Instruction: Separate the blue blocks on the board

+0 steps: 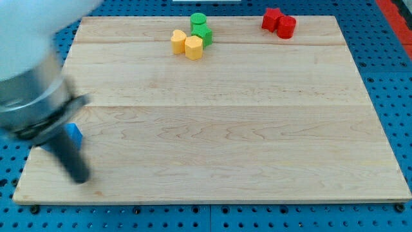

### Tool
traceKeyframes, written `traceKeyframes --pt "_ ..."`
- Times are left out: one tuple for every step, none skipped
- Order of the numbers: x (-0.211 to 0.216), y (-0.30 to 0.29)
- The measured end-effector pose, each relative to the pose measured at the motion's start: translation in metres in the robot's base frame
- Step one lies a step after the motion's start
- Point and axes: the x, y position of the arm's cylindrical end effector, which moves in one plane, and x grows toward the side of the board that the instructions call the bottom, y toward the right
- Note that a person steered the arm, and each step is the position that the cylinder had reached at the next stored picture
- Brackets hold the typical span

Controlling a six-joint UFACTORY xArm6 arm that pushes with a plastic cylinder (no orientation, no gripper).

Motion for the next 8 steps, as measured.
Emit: traceKeyframes --pt "0.004 -0.069" --pt "-0.004 -0.071" --pt "-0.026 -0.071" --pt "-0.064 -0.061" --pt "-0.093 -0.006" --pt "-0.098 0.060" --pt "-0.099 0.091" --pt "-0.137 0.062"
